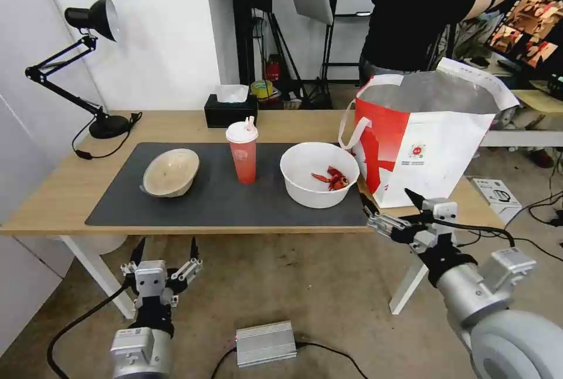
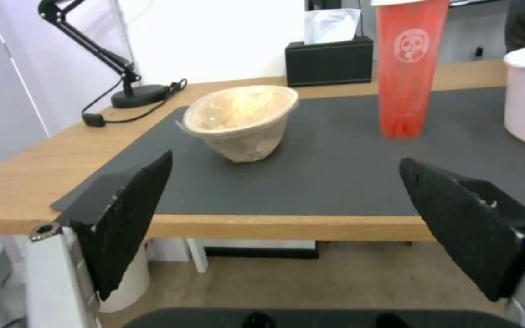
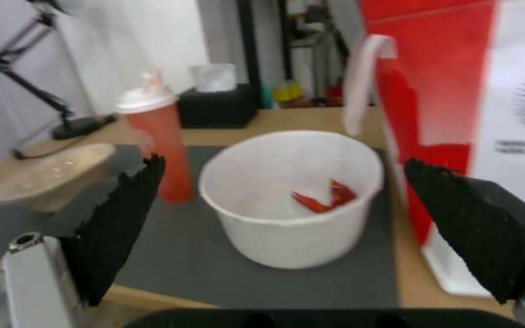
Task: Pick up the trash from the table and place it into the takeout bag.
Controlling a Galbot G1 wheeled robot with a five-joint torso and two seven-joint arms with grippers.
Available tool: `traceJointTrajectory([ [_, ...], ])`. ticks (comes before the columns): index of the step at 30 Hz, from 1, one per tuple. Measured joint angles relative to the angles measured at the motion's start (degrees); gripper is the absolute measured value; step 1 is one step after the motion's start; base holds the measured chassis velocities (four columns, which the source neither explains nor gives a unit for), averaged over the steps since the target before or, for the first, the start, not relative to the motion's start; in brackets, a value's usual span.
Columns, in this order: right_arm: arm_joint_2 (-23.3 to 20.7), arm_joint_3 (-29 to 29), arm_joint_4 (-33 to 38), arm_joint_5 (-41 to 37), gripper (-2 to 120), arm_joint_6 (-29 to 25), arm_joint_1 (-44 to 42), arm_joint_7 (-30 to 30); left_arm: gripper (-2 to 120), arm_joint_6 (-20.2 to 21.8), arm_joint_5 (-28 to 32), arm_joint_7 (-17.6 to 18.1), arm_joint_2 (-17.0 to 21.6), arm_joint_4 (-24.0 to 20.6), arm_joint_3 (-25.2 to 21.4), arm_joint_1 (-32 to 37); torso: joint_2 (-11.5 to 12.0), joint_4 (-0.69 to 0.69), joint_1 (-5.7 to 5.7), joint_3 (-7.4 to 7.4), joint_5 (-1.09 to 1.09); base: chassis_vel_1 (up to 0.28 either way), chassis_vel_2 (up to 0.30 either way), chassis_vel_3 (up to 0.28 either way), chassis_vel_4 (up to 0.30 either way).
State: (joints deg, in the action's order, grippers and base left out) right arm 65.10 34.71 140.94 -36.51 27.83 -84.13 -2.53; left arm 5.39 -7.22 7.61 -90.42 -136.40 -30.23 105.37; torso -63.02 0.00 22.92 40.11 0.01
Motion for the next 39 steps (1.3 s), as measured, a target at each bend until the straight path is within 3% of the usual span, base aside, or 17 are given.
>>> traceJointTrajectory([
  [15, -13.2, -8.86, -11.86, -18.58, 100, -0.38, 20.01, 6.98, 100, -0.04, -0.5, 0.04, -0.87, 1.5, -0.65, -0.43, 0.0, 0.0, 0.0, 0.0, -0.01, 0.0, 0.0, 0.0, 0.0],
  [18, -16.46, -12.44, -16.52, -23.95, 100, 2.93, 28.46, 10.94, 100, -0.08, -0.56, 0.12, -0.9, 1.63, -0.9, -0.51, 0.0, 0.0, 0.0, 0.0, -0.01, 0.0, 0.0, 0.0, 0.0],
  [26, -19.9, -19.79, -22.79, -19.99, 100, 5.42, 38.89, 15.65, 100, -0.15, -0.57, 0.22, -0.9, 1.7, -1.37, -0.49, 0.01, 0.0, 0.01, 0.01, 0.0, 0.0, 0.0, 0.0, 0.0],
  [28, -22.31, -24.23, -25.62, -17.42, 100, 6.41, 45.19, 18.58, 100, -0.16, -0.57, 0.26, -0.89, 1.73, -1.54, -0.53, 0.0, 0.0, 0.0, 0.01, 0.0, 0.0, 0.0, 0.0, 0.0],
  [34, -24.97, -30.96, -28.45, -15.71, 100, 6.89, 52.75, 20.71, 100, -0.16, -0.57, 0.27, -0.89, 1.77, -1.59, -0.52, 0.0, 0.0, 0.0, 0.01, 0.0, 0.0, 0.0, 0.0, 0.0],
  [39, -27.17, -41.41, -32.03, -11.96, 100, 6.96, 62.11, 24.29, 100, -0.23, -0.55, 0.31, -0.89, 1.76, -1.75, -0.43, 0.0, 0.0, 0.01, 0.0, 0.0, 0.0, 0.0, 0.0, 0.0],
])
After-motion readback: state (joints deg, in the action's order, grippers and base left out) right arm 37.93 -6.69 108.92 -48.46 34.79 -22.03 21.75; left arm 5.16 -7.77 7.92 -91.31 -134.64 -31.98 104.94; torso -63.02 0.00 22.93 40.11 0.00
